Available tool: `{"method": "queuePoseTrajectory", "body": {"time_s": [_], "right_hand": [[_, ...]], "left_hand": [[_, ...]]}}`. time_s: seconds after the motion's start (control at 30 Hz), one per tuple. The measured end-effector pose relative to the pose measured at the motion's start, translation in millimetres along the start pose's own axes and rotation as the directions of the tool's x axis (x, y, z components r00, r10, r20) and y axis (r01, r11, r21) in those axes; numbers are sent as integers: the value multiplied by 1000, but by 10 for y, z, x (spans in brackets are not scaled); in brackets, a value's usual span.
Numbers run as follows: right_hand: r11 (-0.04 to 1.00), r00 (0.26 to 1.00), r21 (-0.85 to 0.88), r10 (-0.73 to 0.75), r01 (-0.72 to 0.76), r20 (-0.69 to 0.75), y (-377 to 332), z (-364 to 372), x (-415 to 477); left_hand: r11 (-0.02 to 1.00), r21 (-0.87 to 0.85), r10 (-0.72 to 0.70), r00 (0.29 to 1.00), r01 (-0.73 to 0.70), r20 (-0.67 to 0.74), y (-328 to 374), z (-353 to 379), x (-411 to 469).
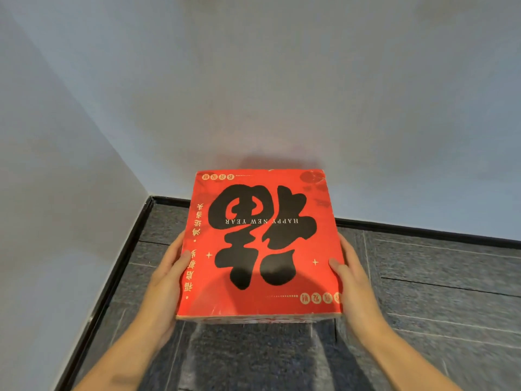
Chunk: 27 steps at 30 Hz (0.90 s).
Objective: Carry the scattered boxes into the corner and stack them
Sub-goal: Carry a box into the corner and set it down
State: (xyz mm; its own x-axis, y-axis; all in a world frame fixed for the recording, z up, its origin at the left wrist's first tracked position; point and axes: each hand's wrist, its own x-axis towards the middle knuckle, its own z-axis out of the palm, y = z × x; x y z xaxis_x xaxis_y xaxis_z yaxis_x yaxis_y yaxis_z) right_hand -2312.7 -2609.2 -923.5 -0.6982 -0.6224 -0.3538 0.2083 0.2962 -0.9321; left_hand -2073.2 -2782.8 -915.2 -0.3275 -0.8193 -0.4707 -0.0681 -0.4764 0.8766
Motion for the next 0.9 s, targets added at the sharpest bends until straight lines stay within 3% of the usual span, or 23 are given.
{"method": "queuePoseTrajectory", "body": {"time_s": [0.2, 0.37, 0.43, 0.47, 0.53, 0.6, 0.67, 0.9], "right_hand": [[988, 993, -137, -63, 76, 98, -13, -57, 96], [999, 997, 27, -22, 20, 68, 28, 123, 4], [994, 1000, 107, 5, -2, -29, -9, 130, -17], [992, 996, 124, 16, -5, -84, -34, 110, -20], [988, 988, 147, 68, -48, -137, -31, 98, -18], [976, 982, 164, 163, -146, -99, 21, 163, -57], [968, 979, 159, 203, -196, -29, 112, 278, -90], [974, 978, 94, 207, -205, -11, 39, 442, -134]], "left_hand": [[990, 126, 68, 996, -60, -61, -31, 23, -48], [991, 128, 43, 995, -32, -85, 126, -68, 44], [995, 65, 85, 975, -73, -206, 214, -173, 71], [998, 13, 59, 958, -58, -279, 245, -245, 74], [993, -46, -120, 925, 111, -360, 250, -338, 16], [963, 19, -256, 936, 268, -242, 219, -298, -103], [960, 49, -266, 954, 275, -138, 212, -173, -138], [966, 159, -172, 968, 202, -184, 339, -64, 9]]}}
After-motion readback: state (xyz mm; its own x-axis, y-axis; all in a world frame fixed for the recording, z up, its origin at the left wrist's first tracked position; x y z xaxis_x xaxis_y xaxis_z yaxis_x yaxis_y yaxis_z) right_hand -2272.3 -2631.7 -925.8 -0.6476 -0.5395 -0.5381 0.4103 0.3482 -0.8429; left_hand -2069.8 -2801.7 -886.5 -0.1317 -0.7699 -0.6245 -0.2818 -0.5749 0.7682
